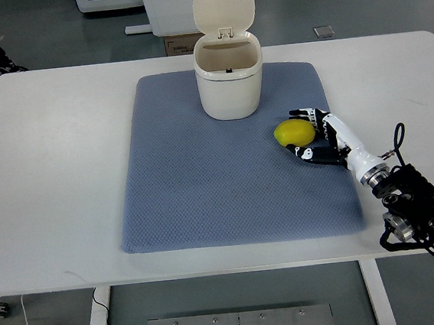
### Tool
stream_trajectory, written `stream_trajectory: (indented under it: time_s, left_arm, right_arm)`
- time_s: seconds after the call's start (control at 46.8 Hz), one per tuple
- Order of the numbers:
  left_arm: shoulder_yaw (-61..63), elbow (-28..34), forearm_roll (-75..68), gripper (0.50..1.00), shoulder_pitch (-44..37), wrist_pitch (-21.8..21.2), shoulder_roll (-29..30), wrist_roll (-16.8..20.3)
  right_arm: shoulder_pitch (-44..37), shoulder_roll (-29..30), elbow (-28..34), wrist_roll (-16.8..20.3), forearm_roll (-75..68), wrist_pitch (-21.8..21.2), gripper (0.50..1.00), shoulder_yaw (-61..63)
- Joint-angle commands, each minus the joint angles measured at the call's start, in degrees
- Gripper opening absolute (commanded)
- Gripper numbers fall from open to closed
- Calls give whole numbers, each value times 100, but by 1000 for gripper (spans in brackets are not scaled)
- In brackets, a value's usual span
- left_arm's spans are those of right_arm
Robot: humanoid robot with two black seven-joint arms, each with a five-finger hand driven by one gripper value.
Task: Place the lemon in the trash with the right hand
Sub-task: 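Close the right hand's fingers around the yellow lemon, then lift the lemon with the right hand, raising it high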
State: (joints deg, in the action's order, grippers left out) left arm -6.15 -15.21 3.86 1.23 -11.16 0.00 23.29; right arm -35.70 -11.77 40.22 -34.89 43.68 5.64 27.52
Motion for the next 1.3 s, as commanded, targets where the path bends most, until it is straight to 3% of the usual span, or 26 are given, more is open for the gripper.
stream_trajectory:
  time_s: [0.0, 0.192, 0.406, 0.512, 0.833, 0.982, 1.281]
  left_arm:
    - [0, 0, 0, 1000, 0, 0, 0, 0]
    - [0, 0, 0, 1000, 0, 0, 0, 0]
    - [0, 0, 0, 1000, 0, 0, 0, 0]
    - [0, 0, 0, 1000, 0, 0, 0, 0]
    - [0, 0, 0, 1000, 0, 0, 0, 0]
    - [0, 0, 0, 1000, 0, 0, 0, 0]
    - [0, 0, -8, 1000, 0, 0, 0, 0]
  right_arm:
    - [-7, 25, -67, -11, 0, -1, 728, -1]
    - [-51, 52, -234, -11, 0, -1, 677, -80]
    - [-95, 131, -313, -11, -8, 43, 575, -212]
    - [-104, 157, -296, -11, -43, 69, 500, -212]
    - [-165, 166, -278, -11, -52, 95, 500, -212]
    - [-174, 184, -287, -11, -70, 464, 500, -168]
    - [-613, 105, -261, 140, -79, 500, 500, -212]
